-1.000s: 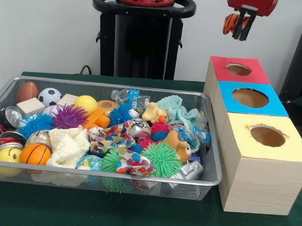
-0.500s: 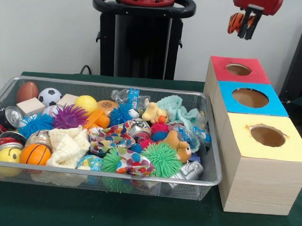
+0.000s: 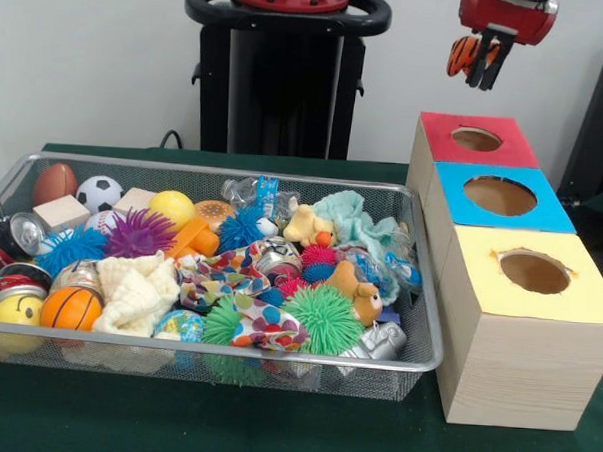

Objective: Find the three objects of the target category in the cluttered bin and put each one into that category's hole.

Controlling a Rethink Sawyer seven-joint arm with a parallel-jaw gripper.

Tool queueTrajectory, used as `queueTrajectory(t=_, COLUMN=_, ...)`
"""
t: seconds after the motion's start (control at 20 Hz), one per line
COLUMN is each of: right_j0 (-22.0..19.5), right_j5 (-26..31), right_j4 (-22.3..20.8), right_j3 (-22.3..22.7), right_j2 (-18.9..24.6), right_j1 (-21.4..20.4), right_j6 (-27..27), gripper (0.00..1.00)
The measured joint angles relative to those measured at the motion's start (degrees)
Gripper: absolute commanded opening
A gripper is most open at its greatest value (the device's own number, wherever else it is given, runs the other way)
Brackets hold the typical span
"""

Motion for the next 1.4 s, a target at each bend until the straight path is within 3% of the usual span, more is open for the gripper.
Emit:
queueTrajectory(t=0.65, right_j0=-2.2, right_j5=0.0, right_j4=0.0, right_j3=-2.5, right_j2=-0.1, right_j1=4.6, right_j6=0.0, gripper=0.0)
queueTrajectory(t=1.4, right_j0=3.4, right_j5=5.4, right_j4=0.0, right_j3=-10.4, right_j2=-3.6, right_j1=8.2, right_j6=0.0, gripper=0.0)
